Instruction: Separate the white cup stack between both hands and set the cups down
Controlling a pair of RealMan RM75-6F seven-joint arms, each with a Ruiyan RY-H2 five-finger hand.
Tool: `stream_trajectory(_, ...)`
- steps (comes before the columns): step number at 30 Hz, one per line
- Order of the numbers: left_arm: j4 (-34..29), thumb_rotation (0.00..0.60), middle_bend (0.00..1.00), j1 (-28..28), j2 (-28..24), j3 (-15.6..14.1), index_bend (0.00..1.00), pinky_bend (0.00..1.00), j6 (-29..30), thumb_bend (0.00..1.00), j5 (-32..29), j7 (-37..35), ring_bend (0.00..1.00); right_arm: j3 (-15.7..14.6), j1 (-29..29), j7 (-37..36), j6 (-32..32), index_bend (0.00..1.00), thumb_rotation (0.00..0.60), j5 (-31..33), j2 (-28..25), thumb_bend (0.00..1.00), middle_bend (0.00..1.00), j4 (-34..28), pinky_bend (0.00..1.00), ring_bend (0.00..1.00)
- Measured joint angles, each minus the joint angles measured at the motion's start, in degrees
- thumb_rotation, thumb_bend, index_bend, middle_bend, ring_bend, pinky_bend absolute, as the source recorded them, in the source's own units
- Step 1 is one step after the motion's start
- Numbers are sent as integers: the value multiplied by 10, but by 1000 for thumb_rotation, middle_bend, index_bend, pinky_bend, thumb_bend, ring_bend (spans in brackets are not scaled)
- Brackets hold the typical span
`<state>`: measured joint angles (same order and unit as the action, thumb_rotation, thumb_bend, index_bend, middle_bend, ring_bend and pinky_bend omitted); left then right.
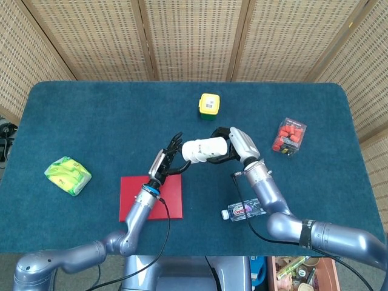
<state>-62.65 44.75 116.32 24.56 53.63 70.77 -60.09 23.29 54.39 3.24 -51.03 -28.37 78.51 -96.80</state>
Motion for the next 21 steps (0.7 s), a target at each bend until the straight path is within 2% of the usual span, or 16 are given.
stream_trajectory(13,-6,600,0,-24,-20,-14,663,0,9,355,6,2,0,0,-6,0,-2,754,600,4,-12,152,611,5,733,487)
stream_trajectory(21,-32,600,0,-50,-55,-31,664,0,37,356,21,34,0,2,-21,-3,-11,754,600,8,-34,152,612,0,733,487)
